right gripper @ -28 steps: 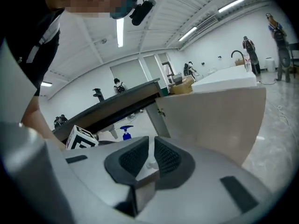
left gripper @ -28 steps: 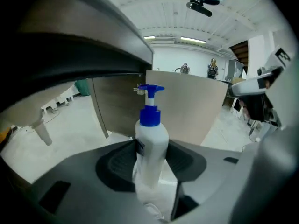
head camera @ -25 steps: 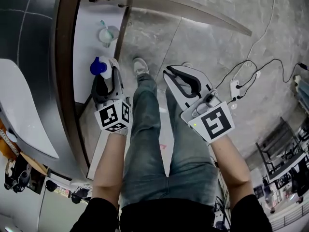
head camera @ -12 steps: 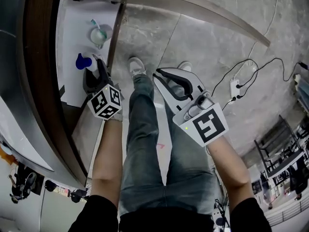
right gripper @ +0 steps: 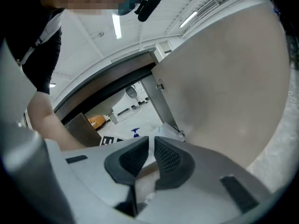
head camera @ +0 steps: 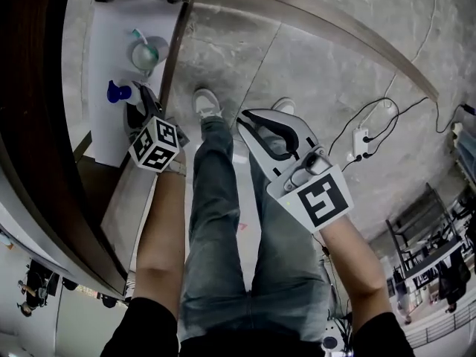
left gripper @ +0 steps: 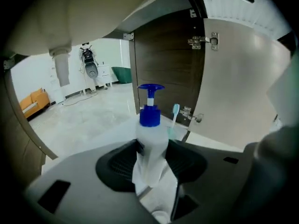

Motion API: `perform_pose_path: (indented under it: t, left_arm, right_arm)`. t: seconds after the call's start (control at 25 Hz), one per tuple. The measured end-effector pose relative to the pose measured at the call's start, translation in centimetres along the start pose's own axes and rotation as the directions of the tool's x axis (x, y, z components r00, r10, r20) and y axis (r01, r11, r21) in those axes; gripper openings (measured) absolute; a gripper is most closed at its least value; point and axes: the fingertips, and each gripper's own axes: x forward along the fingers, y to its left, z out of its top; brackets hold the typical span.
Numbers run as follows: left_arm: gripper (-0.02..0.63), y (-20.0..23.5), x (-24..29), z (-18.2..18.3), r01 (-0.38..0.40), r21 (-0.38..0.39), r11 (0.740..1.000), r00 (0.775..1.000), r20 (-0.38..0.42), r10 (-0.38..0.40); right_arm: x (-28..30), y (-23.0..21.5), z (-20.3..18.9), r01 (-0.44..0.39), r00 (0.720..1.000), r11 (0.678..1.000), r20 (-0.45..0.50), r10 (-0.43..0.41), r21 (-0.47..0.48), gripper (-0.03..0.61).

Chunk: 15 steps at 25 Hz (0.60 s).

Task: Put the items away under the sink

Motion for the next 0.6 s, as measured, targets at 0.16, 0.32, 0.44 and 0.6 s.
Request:
perform_pose_path:
  t: [0.16,0.32,0.44,0.6]
  left_arm:
    - [0.202,1.1,1.8,-1.1,-0.047,-0.045,0.998,0.999,-0.026,0.046]
    - [0.202,1.9,3.1,-2.1,-0.082,-0.077,0.994,0.996,-0.040,0.079]
    - [0.202,2.2,3.8,-2.6,-0.100,-0.099,0.990,0.994,-0.045,0.096]
    - [0.202,2.4,4.6,-3.5,-0.117,-0.114,0.987,0.992,-0.069,0.109]
  right_arm:
    - [0.1,-0.5,-0.8,0.003,1.000,1.000,-0.019,-0.003,0.000,0.054]
    - [0.2,-0.7,-1.7,0.000,0.999,1.000,-0.038,0.000,0.005,0.054]
    - [0.4,-0.6,-2.3,0.003,0.999,1.000,-0.049,-0.002,0.013,0.054]
    - [0.6,-0.3,-2.5,0.005,0.999,1.000,-0.048,-0.004,0.026,0.054]
